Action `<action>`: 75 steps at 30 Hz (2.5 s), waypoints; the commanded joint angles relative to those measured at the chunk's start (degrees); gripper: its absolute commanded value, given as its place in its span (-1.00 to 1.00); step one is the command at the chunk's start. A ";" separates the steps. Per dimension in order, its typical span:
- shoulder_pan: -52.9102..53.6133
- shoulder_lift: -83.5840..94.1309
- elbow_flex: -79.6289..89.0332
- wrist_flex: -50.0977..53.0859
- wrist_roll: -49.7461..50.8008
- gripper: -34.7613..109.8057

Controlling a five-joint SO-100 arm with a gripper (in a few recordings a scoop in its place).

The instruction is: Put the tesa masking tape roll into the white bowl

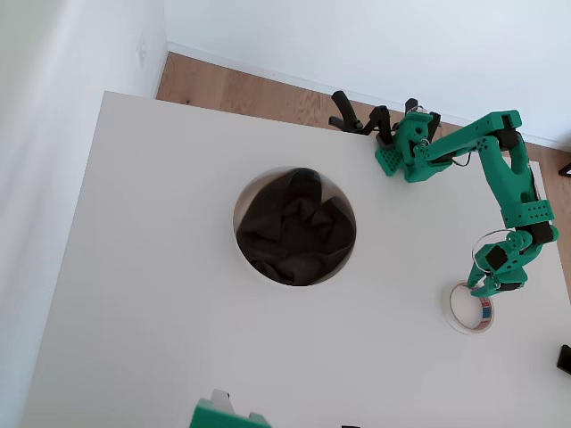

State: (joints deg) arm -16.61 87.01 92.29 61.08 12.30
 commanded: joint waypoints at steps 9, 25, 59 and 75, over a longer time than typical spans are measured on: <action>-1.49 -0.44 -5.80 2.64 4.04 -0.37; -3.16 -6.59 -5.62 1.05 6.24 -0.39; -10.37 -8.35 -5.54 8.70 10.46 -0.40; -7.47 -9.40 -6.24 5.27 8.88 -0.36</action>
State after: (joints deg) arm -25.31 75.67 88.07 66.71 21.45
